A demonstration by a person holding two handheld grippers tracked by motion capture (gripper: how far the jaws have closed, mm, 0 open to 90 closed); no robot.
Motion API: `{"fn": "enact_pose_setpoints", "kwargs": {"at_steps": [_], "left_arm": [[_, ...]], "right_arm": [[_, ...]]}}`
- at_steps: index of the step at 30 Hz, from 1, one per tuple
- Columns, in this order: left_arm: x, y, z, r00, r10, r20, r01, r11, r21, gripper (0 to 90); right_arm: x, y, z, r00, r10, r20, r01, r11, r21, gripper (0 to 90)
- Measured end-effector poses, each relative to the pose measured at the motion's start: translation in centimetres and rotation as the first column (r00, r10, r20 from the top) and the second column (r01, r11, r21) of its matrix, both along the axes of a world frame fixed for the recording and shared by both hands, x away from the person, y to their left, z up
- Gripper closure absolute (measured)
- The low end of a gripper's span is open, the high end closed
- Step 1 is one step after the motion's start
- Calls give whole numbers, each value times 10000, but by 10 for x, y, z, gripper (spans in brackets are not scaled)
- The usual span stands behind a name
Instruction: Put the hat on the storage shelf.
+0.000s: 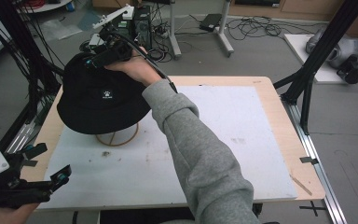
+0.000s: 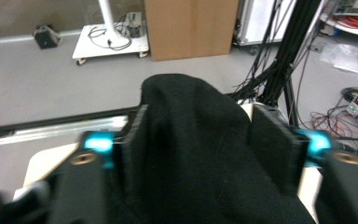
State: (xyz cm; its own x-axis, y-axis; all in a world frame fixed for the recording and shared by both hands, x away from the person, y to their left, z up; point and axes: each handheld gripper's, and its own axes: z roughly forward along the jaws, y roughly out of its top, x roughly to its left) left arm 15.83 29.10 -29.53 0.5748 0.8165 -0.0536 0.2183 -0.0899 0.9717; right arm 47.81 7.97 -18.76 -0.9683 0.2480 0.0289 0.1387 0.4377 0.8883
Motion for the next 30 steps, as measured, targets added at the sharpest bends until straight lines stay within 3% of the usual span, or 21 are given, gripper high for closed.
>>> {"fn": "enact_pose_setpoints", "kwargs": {"at_steps": [2, 3, 4, 8, 18, 26, 30], "left_arm": [[0, 0, 0, 10000, -5, 8, 5, 10000, 1, 17], [0, 0, 0, 10000, -3, 6, 3, 10000, 3, 17], [0, 0, 0, 10000, 3, -3, -3, 10000, 5, 17], [0, 0, 0, 10000, 1, 5, -1, 10000, 9, 17], [-4, 3, 4, 9998, 127, 174, -126, 9999, -71, 17], [-4, 3, 4, 9999, 103, 135, -102, 9999, -21, 17], [-3, 3, 4, 9999, 102, 135, -102, 9999, -34, 17]], "right_arm": [[1, 0, 0, 9999, -17, -108, 18, 9999, 111, 272], [2, -1, -1, 9998, -55, -200, 58, 9999, 140, 217], [2, -1, -1, 9994, -298, -198, 301, 9994, 166, 105], [4, -4, 1, 9976, -611, -338, 627, 9969, 474, 104], [-1, -11, 6, 9965, -813, -205, 822, 9955, 464, 104], [-5, -29, 4, 9955, -937, -117, 943, 9938, 591, 104], [-3, -40, 1, 9940, -1031, -377, 1054, 9923, 650, 104]]}}
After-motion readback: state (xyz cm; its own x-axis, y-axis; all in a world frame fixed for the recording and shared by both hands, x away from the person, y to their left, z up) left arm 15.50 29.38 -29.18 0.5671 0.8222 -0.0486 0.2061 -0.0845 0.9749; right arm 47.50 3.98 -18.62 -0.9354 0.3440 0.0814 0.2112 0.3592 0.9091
